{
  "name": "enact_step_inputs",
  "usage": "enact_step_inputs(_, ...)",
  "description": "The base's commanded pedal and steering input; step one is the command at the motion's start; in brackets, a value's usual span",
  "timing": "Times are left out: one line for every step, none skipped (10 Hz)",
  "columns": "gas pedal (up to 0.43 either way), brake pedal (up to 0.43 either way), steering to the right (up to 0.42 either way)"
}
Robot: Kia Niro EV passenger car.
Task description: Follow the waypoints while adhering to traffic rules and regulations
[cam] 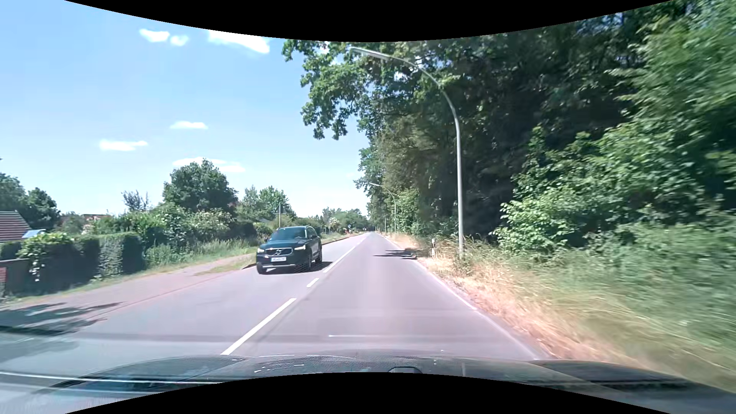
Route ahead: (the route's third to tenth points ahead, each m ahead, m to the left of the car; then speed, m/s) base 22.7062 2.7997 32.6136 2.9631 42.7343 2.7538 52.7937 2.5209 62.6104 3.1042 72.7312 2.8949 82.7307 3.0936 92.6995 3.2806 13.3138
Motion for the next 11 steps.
enact_step_inputs(0.228, 0.0, 0.0)
enact_step_inputs(0.228, 0.0, 0.0)
enact_step_inputs(0.228, 0.0, 0.0)
enact_step_inputs(0.228, 0.0, 0.0)
enact_step_inputs(0.228, 0.0, 0.0)
enact_step_inputs(0.228, 0.0, 0.0)
enact_step_inputs(0.228, 0.0, -0.001)
enact_step_inputs(0.228, 0.0, -0.001)
enact_step_inputs(0.228, 0.0, -0.001)
enact_step_inputs(0.228, 0.0, -0.001)
enact_step_inputs(0.228, 0.0, -0.001)
